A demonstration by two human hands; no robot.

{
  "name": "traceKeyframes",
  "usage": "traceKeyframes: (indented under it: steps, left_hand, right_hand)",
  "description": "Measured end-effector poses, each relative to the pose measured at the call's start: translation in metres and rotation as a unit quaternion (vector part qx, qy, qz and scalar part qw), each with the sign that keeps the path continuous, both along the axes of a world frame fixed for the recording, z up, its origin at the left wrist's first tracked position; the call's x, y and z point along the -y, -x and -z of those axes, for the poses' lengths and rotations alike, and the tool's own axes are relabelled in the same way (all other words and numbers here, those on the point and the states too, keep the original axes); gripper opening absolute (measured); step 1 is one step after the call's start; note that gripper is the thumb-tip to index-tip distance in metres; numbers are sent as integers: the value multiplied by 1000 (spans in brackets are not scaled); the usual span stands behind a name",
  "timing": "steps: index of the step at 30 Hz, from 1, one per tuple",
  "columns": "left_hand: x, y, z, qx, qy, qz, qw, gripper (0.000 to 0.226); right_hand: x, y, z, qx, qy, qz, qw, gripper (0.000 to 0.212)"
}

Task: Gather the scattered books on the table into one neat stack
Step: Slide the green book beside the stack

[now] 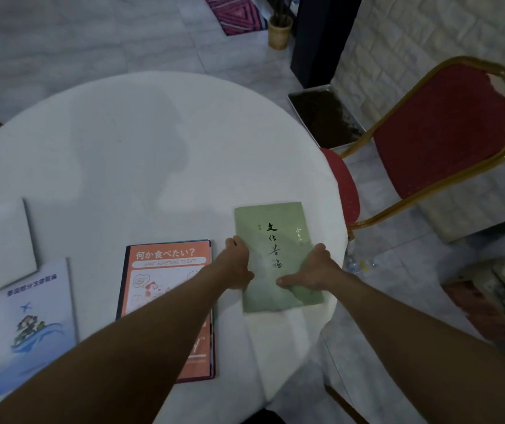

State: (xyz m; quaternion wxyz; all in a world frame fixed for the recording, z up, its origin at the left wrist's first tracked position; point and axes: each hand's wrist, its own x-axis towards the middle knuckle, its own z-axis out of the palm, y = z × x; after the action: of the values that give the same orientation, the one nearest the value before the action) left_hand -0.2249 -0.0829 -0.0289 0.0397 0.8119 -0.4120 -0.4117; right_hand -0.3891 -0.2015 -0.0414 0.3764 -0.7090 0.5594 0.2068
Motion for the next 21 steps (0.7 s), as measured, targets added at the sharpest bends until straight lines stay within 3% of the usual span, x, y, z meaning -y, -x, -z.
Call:
traceKeyframes:
  steps: [4,9,21]
  left_hand:
    - [-12,-12,-7,6,14,41,999,88]
    - [-29,-34,-31,63,50,53,995,81]
    - [-80,-103,-99,214,72,-36,973,69]
  right_hand:
    - [-8,-4,-8,-18,52,-38,998,123]
    - [-9,-30,-32,41,135,-91,986,103]
    - [-18,-116,-84,108,179,-240,948,90]
